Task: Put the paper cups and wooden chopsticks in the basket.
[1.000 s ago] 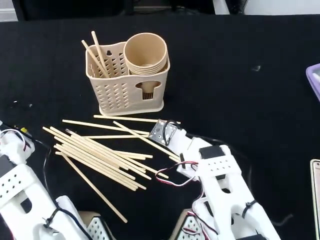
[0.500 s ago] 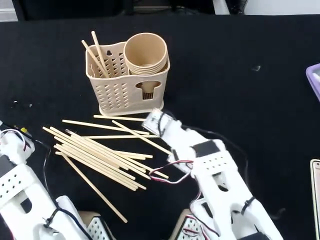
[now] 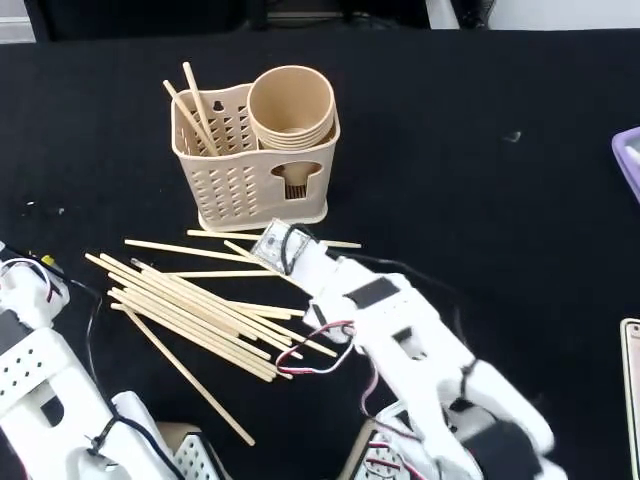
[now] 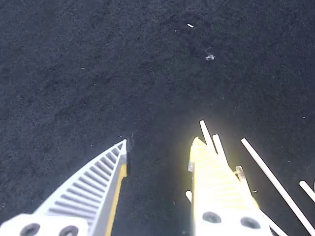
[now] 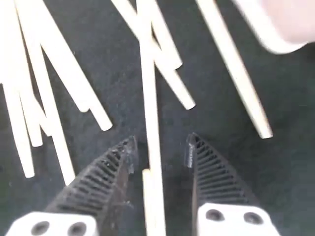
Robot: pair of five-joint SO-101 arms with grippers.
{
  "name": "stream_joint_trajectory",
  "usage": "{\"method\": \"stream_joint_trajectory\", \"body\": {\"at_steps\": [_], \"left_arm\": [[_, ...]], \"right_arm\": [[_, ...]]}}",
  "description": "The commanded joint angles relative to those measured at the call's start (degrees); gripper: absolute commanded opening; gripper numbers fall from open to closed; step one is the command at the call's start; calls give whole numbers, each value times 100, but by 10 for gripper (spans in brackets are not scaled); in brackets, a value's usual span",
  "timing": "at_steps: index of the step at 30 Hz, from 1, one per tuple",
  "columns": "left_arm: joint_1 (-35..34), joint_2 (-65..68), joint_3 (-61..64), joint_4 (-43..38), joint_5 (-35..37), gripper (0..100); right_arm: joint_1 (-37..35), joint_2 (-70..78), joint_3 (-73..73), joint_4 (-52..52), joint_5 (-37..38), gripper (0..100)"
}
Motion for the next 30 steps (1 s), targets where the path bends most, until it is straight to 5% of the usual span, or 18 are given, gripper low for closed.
{"method": "stream_joint_trajectory", "body": {"at_steps": [1,5,11,19,30], "left_arm": [[66,-105,-57,-88,-18,210],[66,-105,-57,-88,-18,210],[75,-105,-66,-88,-18,210],[75,-105,-84,-88,-18,210],[75,-97,-84,-88,-18,210]], "right_arm": [[-70,655,-611,-185,-35,158],[114,1015,-963,-167,-35,5],[1213,251,-1288,360,53,11],[1380,-796,-963,2127,1196,11],[2831,-1446,154,2057,2365,13]]}}
